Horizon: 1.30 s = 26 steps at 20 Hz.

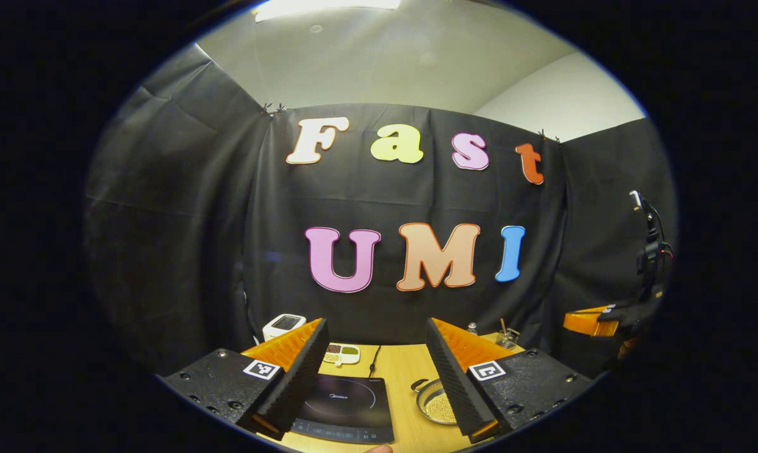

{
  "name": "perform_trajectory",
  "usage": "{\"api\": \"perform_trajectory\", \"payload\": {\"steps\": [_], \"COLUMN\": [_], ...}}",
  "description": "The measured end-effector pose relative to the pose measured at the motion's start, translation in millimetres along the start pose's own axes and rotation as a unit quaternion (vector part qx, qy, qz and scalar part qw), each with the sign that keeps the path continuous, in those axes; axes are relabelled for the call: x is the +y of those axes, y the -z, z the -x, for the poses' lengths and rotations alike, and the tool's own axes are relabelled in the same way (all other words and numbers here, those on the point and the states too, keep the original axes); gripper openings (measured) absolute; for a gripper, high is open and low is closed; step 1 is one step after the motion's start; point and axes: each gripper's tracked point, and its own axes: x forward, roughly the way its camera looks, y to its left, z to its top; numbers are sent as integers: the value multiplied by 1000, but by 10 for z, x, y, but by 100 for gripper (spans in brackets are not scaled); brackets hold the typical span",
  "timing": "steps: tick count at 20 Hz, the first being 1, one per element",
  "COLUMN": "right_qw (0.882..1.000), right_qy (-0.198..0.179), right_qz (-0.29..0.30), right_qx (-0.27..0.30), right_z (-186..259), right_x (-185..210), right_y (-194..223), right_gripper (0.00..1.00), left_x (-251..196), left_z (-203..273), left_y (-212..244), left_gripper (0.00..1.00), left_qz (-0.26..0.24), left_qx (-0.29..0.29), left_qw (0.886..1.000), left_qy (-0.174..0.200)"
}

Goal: First push the handle of the pot to place it horizontally, then grasp the pot with both hands and set it on the induction cooktop.

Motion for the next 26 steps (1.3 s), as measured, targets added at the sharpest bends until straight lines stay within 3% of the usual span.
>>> {"api": "perform_trajectory", "payload": {"steps": [1, 6, 7, 8, 13, 15, 16, 18, 26], "right_qw": [1000, 996, 994, 992, 978, 972, 968, 958, 918], "right_qy": [-9, -78, -91, -103, -160, -169, -173, -193, -221], "right_qz": [3, -12, -15, -19, -29, -27, -29, -29, 20], "right_qx": [4, 46, 55, 67, 131, 163, 182, 210, 328], "right_z": [-53, -348, -408, -454, -574, -598, -588, -557, -512], "right_x": [-33, -146, -161, -169, -103, -86, -68, 41, 55], "right_y": [56, 500, 613, 732, 1375, 1661, 1814, 2100, 3150], "right_gripper": [4, 0, 0, 0, 2, 0, 2, 3, 0], "left_x": [-43, -156, -173, -180, -218, -256, -249, -242, -223], "left_z": [-41, -249, -281, -282, -325, -373, -383, -422, -449], "left_y": [31, 105, 118, 164, 321, 383, 429, 433, 560], "left_gripper": [93, 93, 89, 93, 94, 94, 89, 93, 89], "left_qz": [0, 5, 9, 11, 8, 7, 4, 1, -8], "left_qx": [4, 23, 25, 32, 59, 71, 81, 82, 103], "left_qw": [1000, 998, 998, 997, 992, 991, 990, 990, 986], "left_qy": [-5, -54, -65, -76, -113, -111, -112, -116, -129]}}
